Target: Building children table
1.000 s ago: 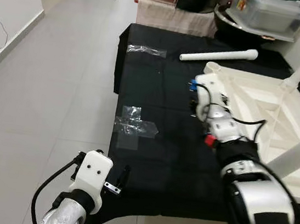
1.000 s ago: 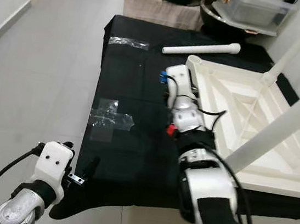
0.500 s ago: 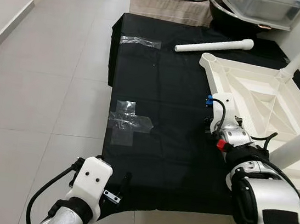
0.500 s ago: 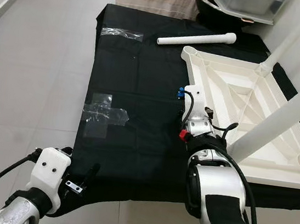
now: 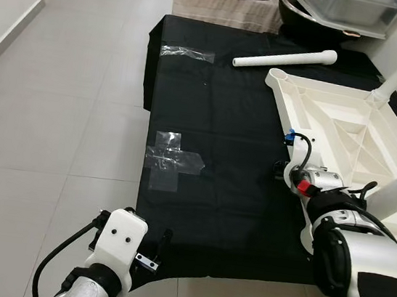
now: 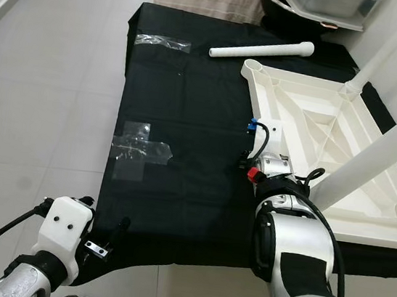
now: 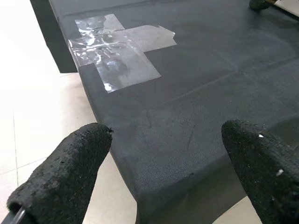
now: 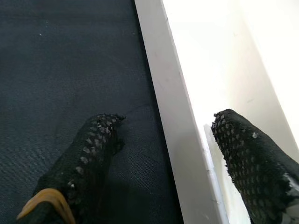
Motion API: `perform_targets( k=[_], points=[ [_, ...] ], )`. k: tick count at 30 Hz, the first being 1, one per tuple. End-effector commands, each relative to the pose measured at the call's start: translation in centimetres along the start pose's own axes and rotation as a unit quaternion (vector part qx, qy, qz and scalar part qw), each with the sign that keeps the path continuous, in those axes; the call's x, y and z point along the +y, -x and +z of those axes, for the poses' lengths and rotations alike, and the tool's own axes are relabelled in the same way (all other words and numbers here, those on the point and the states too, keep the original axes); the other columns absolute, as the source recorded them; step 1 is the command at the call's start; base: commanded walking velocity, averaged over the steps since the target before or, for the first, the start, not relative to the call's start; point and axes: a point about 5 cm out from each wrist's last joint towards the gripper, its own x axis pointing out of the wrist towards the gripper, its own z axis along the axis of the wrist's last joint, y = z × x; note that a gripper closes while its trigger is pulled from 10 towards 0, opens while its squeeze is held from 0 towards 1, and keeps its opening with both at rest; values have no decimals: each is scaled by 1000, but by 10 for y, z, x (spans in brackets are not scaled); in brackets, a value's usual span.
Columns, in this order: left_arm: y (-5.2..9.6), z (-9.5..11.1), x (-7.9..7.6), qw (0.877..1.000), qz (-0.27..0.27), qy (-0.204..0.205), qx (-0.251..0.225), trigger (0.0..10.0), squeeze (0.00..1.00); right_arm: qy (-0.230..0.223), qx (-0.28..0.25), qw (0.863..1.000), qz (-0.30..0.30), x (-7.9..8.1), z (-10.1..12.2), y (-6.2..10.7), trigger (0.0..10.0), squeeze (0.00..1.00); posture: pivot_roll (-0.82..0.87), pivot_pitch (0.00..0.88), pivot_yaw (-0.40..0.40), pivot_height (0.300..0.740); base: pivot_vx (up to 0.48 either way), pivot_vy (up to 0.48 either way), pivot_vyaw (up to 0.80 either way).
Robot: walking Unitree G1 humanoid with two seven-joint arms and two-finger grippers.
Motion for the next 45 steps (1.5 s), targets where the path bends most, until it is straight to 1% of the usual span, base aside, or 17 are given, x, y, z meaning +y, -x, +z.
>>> perform_targets(
  k=[1, 5, 7, 18, 21, 22, 25, 28, 31, 36, 38, 40, 41, 42, 43, 44, 45],
  points=[
    [2, -1, -2, 1000, -1, 3, 8, 10000, 0, -3, 13, 1000, -2, -6, 1, 0, 0, 0, 127, 177, -159, 740, 0, 0, 0],
    [2, -1, -2, 1000, -1, 4, 8, 10000, 0, 12, 8, 1000, 2, -8, 5, 1, 0, 0, 127, 181, -159, 740, 0, 0, 0],
    [2, 0, -2, 1000, 1, 4, 8, 10000, 0, 31, 0, 1000, 2, -9, 9, 2, 0, 0, 121, 184, -161, 740, 0, 0, 0],
    [0, 0, -1, 1000, 0, 4, 8, 10000, 0, 52, -14, 999, 9, -13, 17, 3, 0, 0, 114, 184, -158, 740, 0, 0, 0],
    [-1, 0, -1, 1000, -1, 3, 8, 10000, 0, 115, -14, 991, 63, -6, 17, 4, 0, 0, 112, 183, -157, 740, 0, 0, 0],
    [-1, 0, -1, 1000, -1, 3, 8, 10000, 0, 115, -14, 991, 63, -6, 17, 4, 0, 0, 112, 183, -157, 740, 0, 0, 0],
    [-1, 0, -1, 1000, 0, 3, 8, 10000, 0, 168, -1, 979, 116, 1, 14, 5, 0, 0, 111, 183, -158, 740, 0, 0, 0],
    [-2, 0, -1, 1000, 1, 4, 8, 10000, 0, 184, 5, 974, 129, 0, 12, 5, 0, 0, 107, 183, -156, 740, 0, 0, 0],
    [-3, 0, -1, 1000, 1, 4, 9, 10000, 0, 219, 20, 963, 157, -5, 8, 4, 0, 0, 100, 180, -153, 740, 0, 0, 0],
    [-4, -1, -1, 1000, 0, 3, 9, 10000, 0, 228, 26, 960, 162, -11, 6, 4, 0, 0, 101, 174, -154, 740, 0, 0, 0],
    [-4, -1, 0, 1000, 0, 3, 9, 10000, 0, 238, 28, 955, 173, -13, 5, 4, 0, 0, 98, 173, -154, 740, 0, 0, 0],
    [-5, -1, 0, 1000, 0, 2, 9, 10000, 0, 281, 39, 930, 233, -14, -1, 5, 0, 0, 97, 169, -155, 740, 0, 0, 0],
    [-5, -1, 0, 1000, 0, 2, 9, 10000, 0, 281, 39, 930, 233, -14, -1, 5, 0, 0, 97, 169, -155, 740, 0, 0, 0],
    [-6, -2, 1, 1000, 1, 1, 9, 10000, 0, 311, 49, 910, 269, -14, -6, 6, 0, 0, 99, 166, -158, 740, 0, 0, 0],
    [-6, -2, 1, 1000, 1, 1, 9, 10000, 0, 311, 49, 910, 269, -14, -6, 6, 0, 0, 99, 166, -158, 740, 0, 0, 0],
    [-6, -2, 1, 1000, 2, 0, 9, 10000, 0, 345, 72, 877, 326, -18, -15, 8, 0, 0, 96, 161, -155, 740, 0, 0, 0],
    [-6, -2, 1, 1000, 2, 0, 9, 10000, 0, 345, 72, 877, 326, -18, -15, 8, 0, 0, 96, 161, -155, 740, 0, 0, 0]
  ],
)
